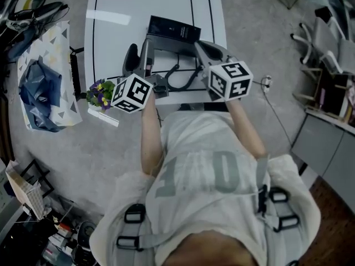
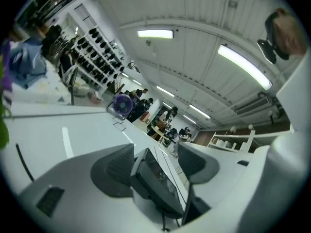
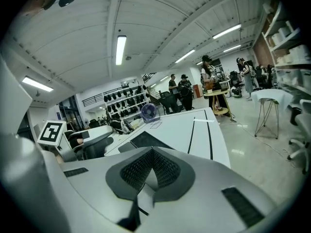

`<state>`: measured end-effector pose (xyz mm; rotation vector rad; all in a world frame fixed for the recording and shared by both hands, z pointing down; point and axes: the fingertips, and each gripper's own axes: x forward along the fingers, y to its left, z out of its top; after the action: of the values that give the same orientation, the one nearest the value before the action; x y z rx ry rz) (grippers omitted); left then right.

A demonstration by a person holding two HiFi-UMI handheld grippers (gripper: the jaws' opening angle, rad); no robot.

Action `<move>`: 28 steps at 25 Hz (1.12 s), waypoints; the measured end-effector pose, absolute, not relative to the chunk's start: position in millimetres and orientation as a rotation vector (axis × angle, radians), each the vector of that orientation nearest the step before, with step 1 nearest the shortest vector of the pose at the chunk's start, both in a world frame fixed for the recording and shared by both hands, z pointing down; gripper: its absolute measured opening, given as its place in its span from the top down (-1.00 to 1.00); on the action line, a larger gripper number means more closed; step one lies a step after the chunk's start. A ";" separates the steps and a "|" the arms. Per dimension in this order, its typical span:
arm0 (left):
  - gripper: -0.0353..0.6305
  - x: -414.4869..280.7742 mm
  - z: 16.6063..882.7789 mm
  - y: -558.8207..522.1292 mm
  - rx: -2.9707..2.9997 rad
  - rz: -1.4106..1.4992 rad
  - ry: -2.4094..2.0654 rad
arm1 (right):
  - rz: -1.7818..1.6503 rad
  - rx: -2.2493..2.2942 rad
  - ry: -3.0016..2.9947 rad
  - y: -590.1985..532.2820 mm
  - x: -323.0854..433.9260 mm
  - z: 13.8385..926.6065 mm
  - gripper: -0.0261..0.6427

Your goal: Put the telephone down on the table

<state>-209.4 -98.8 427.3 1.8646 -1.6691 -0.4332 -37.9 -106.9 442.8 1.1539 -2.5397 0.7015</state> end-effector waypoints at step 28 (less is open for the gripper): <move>0.88 -165.9 357.8 -102.8 2.161 0.333 -2.302 | 0.322 1.322 -2.599 -144.9 -6.5 403.2 0.90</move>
<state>-165.9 -102.8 357.8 2.1608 -2.3018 0.3331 -6.5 -144.9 403.2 1.3220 -2.5988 0.3223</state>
